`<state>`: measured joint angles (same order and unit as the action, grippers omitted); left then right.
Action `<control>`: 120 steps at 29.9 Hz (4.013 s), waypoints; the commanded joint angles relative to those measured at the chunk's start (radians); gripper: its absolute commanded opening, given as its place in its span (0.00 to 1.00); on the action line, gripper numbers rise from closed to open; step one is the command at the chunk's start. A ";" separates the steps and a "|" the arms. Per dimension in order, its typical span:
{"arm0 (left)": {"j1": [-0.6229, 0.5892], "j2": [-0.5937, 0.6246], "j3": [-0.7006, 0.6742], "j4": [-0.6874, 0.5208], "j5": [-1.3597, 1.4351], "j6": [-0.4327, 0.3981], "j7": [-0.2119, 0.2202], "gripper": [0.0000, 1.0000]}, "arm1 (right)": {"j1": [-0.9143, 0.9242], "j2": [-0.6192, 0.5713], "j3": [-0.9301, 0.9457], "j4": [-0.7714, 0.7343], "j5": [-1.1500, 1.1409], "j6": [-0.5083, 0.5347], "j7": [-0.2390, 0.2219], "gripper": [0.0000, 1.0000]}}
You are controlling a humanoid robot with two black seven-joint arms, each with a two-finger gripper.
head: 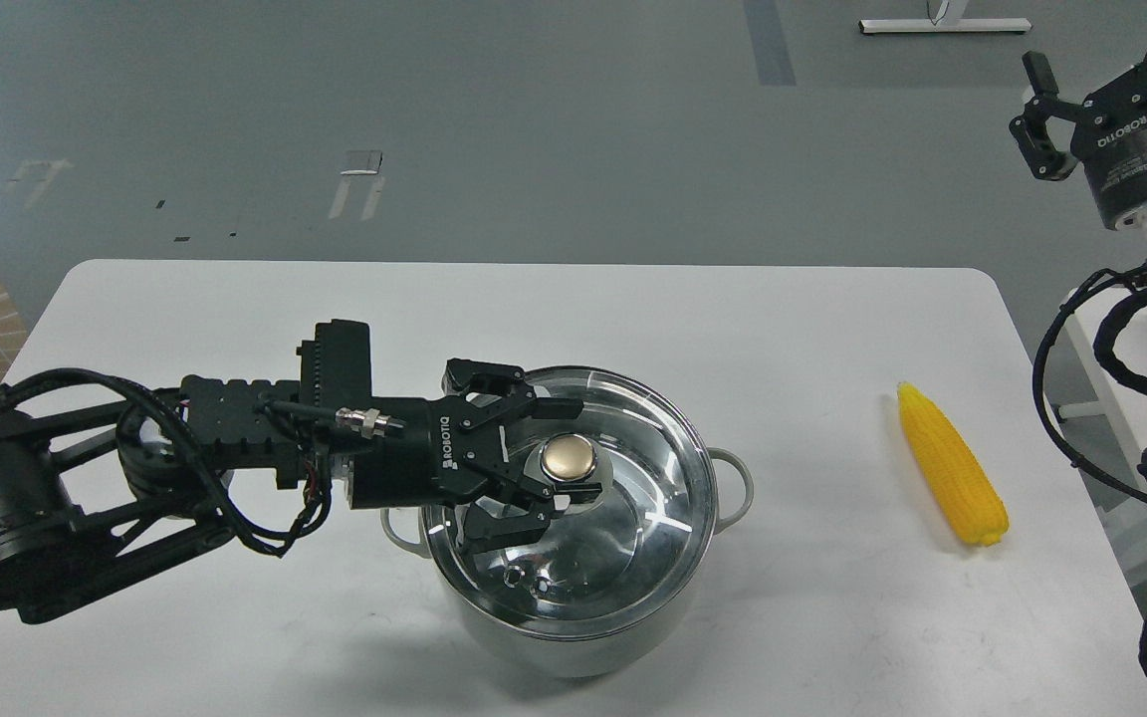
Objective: Open pot and put corn in
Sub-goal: 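Reach the left gripper to the pot lid's brass knob and grasp it, then lift the glass lid off the pot with the left gripper, then lower the lid onto the table beside the pot and release, then reach the right gripper to the yellow corn cob and grasp it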
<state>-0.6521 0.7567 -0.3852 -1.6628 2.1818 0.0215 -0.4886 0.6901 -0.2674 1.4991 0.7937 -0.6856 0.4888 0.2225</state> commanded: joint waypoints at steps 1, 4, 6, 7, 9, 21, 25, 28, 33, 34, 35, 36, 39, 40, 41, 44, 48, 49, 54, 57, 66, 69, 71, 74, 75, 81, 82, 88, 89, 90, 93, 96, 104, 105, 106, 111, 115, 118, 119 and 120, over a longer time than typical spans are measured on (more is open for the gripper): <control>0.014 0.000 -0.001 -0.002 0.000 0.000 0.000 0.62 | 0.000 0.005 0.000 0.001 0.000 0.000 0.000 1.00; 0.026 0.003 -0.001 -0.003 0.000 0.002 0.000 0.60 | 0.000 0.005 -0.002 -0.001 0.001 0.000 0.000 1.00; 0.034 0.004 -0.001 -0.003 0.000 0.002 0.000 0.56 | 0.000 0.007 -0.002 0.001 0.000 0.000 0.000 1.00; 0.035 0.004 -0.001 -0.005 0.000 0.002 0.000 0.55 | 0.000 0.007 -0.002 0.001 0.000 0.000 0.000 1.00; 0.035 0.004 -0.001 -0.006 0.000 0.003 0.000 0.54 | 0.000 0.007 -0.002 0.001 0.001 0.000 0.000 1.00; 0.032 0.007 -0.015 -0.041 0.000 0.006 0.000 0.29 | 0.002 0.007 -0.002 -0.002 0.001 0.000 0.000 1.00; 0.023 0.016 -0.044 -0.087 0.000 0.005 0.000 0.29 | 0.002 0.007 -0.002 -0.004 0.001 0.000 0.000 1.00; 0.020 0.019 -0.099 -0.097 -0.049 -0.002 0.000 0.29 | 0.002 0.008 -0.003 -0.004 0.001 0.000 0.000 1.00; 0.014 0.083 -0.217 -0.092 -0.193 -0.015 0.000 0.29 | 0.002 0.005 -0.002 -0.002 0.001 0.000 0.000 1.00; 0.012 0.132 -0.243 -0.089 -0.218 -0.023 0.000 0.29 | 0.002 0.004 -0.002 -0.002 0.001 0.000 0.000 1.00; 0.012 0.156 -0.254 -0.086 -0.229 -0.025 0.000 0.29 | 0.002 0.002 -0.002 -0.002 0.001 0.000 0.000 1.00; 0.014 0.180 -0.264 -0.080 -0.241 -0.026 0.000 0.29 | 0.002 0.001 -0.002 -0.002 0.001 0.000 0.000 1.00; 0.034 0.287 -0.262 -0.023 -0.307 -0.017 0.000 0.29 | 0.002 -0.001 -0.002 -0.004 0.001 0.000 0.000 1.00; 0.052 0.333 -0.258 0.013 -0.327 -0.015 0.000 0.29 | 0.002 -0.001 -0.002 -0.004 0.001 0.000 0.000 1.00; 0.068 0.351 -0.258 0.034 -0.332 -0.014 0.000 0.29 | 0.000 -0.001 -0.002 -0.004 0.001 0.000 0.000 1.00; 0.130 0.386 -0.259 0.116 -0.332 0.031 0.000 0.29 | -0.001 0.002 -0.002 -0.002 0.001 0.000 0.000 1.00; 0.183 0.392 -0.258 0.311 -0.333 0.092 0.000 0.29 | -0.003 0.005 -0.002 0.001 0.003 0.000 0.000 1.00; 0.192 0.392 -0.258 0.346 -0.333 0.092 0.000 0.29 | -0.003 0.005 -0.002 0.001 0.001 0.000 0.000 1.00; 0.284 0.377 -0.256 0.505 -0.359 0.139 0.000 0.29 | -0.003 0.004 -0.002 0.001 0.001 0.000 0.000 1.00; 0.345 0.375 -0.256 0.509 -0.375 0.175 0.000 0.29 | -0.006 0.004 -0.002 0.001 0.001 0.000 0.000 1.00; 0.422 0.254 -0.256 0.650 -0.381 0.225 0.000 0.29 | -0.018 0.005 -0.003 0.010 0.001 0.000 0.000 1.00; 0.457 0.237 -0.256 0.684 -0.405 0.284 0.000 0.29 | -0.018 0.005 -0.003 0.010 0.001 0.000 0.000 1.00; 0.465 0.233 -0.254 0.684 -0.427 0.298 0.000 0.31 | -0.020 0.007 -0.005 0.012 0.001 0.000 0.000 1.00; 0.483 0.233 -0.245 0.684 -0.427 0.302 0.000 0.38 | -0.024 0.013 -0.005 0.013 0.001 0.000 0.002 1.00; 0.486 0.233 -0.245 0.684 -0.428 0.305 0.000 0.38 | -0.024 0.014 -0.007 0.013 0.001 0.000 0.002 1.00; 0.502 0.231 -0.219 0.684 -0.432 0.365 0.000 0.38 | -0.031 0.016 -0.005 0.013 0.001 0.000 0.002 1.00; 0.502 0.224 -0.219 0.684 -0.433 0.367 0.000 0.38 | -0.031 0.016 -0.005 0.013 0.001 0.000 0.002 1.00; 0.525 0.204 -0.202 0.684 -0.433 0.402 0.000 0.56 | -0.044 0.014 -0.005 0.015 0.001 0.000 0.002 1.00; 0.525 0.204 -0.202 0.684 -0.433 0.402 0.000 0.57 | -0.044 0.014 -0.005 0.015 0.001 0.000 0.002 1.00; 0.528 0.204 -0.198 0.684 -0.435 0.420 0.000 0.62 | -0.046 0.014 -0.005 0.015 0.001 0.000 0.002 1.00; 0.528 0.202 -0.195 0.684 -0.438 0.433 0.000 0.69 | -0.047 0.014 -0.005 0.013 0.001 0.000 0.002 1.00; 0.528 0.200 -0.196 0.684 -0.451 0.433 0.000 0.72 | -0.054 0.014 -0.005 0.013 0.001 0.000 0.002 1.00; 0.430 0.194 -0.221 0.683 -0.621 0.433 0.000 0.91 | -0.072 -0.027 -0.010 0.015 -0.014 0.000 0.000 1.00; 0.366 0.194 -0.219 0.675 -0.693 0.428 0.000 0.92 | -0.090 -0.064 -0.031 0.018 -0.017 0.000 0.000 1.00; 0.333 0.194 -0.219 0.672 -0.735 0.422 0.000 0.93 | -0.096 -0.087 -0.052 0.025 -0.018 0.000 0.000 1.00; 0.071 0.159 -0.222 0.663 -1.133 0.208 0.000 0.94 | -0.103 -0.277 -0.248 0.142 -0.067 0.000 0.002 1.00; -0.061 0.131 -0.224 0.663 -1.475 0.021 0.000 0.94 | -0.104 -0.365 -0.293 0.236 -0.209 0.000 0.009 1.00; -0.144 0.125 -0.224 0.663 -1.748 -0.078 0.000 0.94 | -0.126 -0.406 -0.292 0.283 -0.377 0.000 0.011 1.00; -0.161 0.121 -0.225 0.663 -1.822 -0.130 0.000 0.96 | -0.136 -0.418 -0.293 0.301 -0.440 0.000 0.011 1.00; -0.165 0.118 -0.230 0.664 -1.847 -0.156 0.000 0.96 | -0.144 -0.427 -0.295 0.312 -0.471 0.000 0.011 1.00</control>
<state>-0.7747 0.8828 -0.6091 -1.0002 0.4968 -0.0377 -0.4884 0.5683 -0.6647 1.2076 1.0663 -1.0276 0.4889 0.2326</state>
